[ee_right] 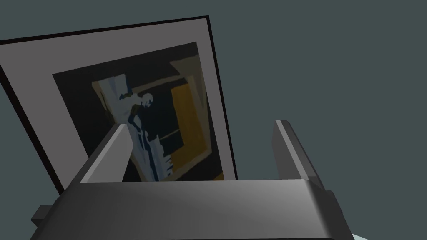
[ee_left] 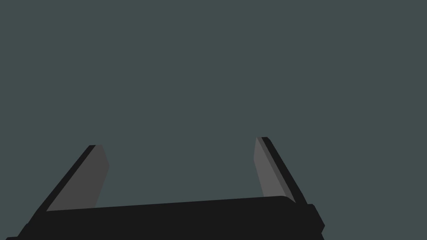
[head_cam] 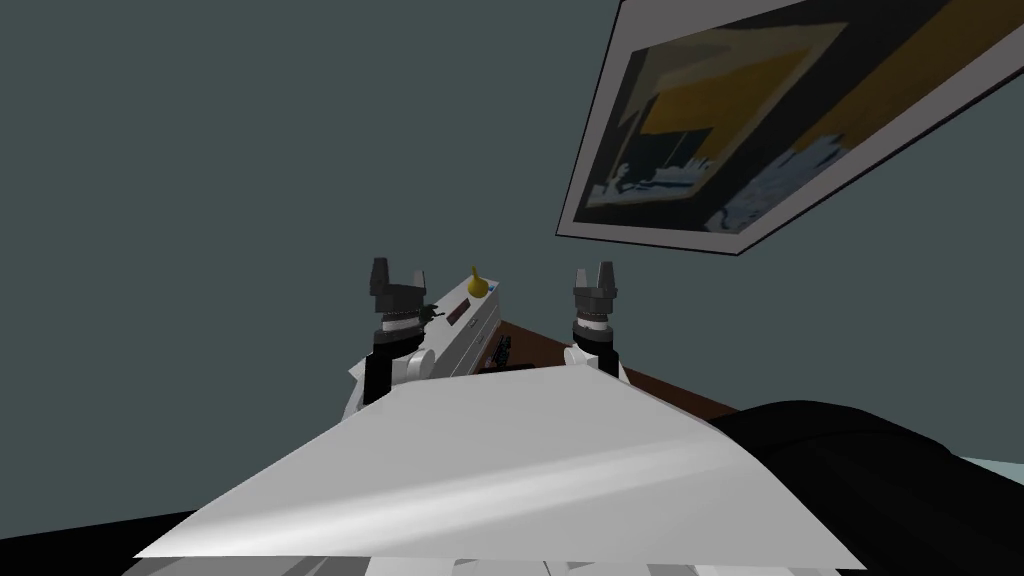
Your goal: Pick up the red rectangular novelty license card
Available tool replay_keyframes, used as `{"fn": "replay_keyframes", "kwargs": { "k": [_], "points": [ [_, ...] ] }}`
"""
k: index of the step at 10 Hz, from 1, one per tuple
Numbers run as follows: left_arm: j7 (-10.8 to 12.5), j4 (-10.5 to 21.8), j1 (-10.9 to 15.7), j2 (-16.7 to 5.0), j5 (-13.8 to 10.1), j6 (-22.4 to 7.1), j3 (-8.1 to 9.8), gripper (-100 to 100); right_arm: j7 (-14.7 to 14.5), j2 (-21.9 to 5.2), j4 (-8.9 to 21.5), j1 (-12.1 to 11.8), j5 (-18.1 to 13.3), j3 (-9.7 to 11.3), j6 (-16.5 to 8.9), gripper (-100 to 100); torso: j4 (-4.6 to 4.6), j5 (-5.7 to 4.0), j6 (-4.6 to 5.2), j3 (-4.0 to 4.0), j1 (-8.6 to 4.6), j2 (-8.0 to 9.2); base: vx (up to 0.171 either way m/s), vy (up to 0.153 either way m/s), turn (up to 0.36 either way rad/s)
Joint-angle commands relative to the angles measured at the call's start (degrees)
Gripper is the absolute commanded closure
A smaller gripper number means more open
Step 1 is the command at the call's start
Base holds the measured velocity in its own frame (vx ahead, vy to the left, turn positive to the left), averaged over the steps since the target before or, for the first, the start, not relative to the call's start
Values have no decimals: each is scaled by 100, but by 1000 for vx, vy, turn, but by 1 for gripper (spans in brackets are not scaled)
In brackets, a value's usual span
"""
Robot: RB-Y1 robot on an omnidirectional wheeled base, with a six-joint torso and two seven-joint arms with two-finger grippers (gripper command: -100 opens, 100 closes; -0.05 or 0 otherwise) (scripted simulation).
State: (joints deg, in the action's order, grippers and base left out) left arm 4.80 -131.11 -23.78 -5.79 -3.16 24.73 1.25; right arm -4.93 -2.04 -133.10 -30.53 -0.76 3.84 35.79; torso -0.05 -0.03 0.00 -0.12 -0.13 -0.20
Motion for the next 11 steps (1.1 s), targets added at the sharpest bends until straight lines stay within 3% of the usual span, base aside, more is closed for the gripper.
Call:
{"fn": "replay_keyframes", "kwargs": {
  "k": [1, 4, 5, 7, 8, 10, 11],
  "points": [
    [67, 158, 179, -87, -8, -286, 73, -100, 0, 0, 0, 0, 0, 0, 0, 0, 0, 0, 0, 0, 0, 0, 50, -42, 91],
    [125, 276, 350, -145, -12, -721, 134, -100, 0, 0, 0, 0, 0, 0, 0, 0, 0, -1, -1, -1, -6, -1, 48, -47, 64],
    [188, 406, 532, -193, -18, -883, 199, -100, 0, 0, 0, 0, 0, 0, 0, 0, 0, -1, 0, -1, -4, -2, 61, -52, 105],
    [188, 406, 532, -193, -18, -1101, 199, -100, 0, 0, 0, 0, 0, 0, 0, 0, -1, -1, 0, -2, -5, -2, 34, -37, 33],
    [254, 547, 725, -233, -24, -1311, 267, -100, 0, 0, 0, 0, 0, 0, 0, 0, 1, 0, 0, 4, 4, 7, 29, -40, 115],
    [254, 547, 725, -233, -24, -1502, 267, -100, 0, 0, 0, 0, 0, 0, 0, 0, 0, 0, 1, 1, -1, 2, 36, -31, 25],
    [324, 699, 927, -265, -31, -1727, 336, -100, 0, 0, 0, 0, 0, 0, 0, 0, 1, 1, 1, 3, 7, 6, 49, -34, 89]
  ]
}}
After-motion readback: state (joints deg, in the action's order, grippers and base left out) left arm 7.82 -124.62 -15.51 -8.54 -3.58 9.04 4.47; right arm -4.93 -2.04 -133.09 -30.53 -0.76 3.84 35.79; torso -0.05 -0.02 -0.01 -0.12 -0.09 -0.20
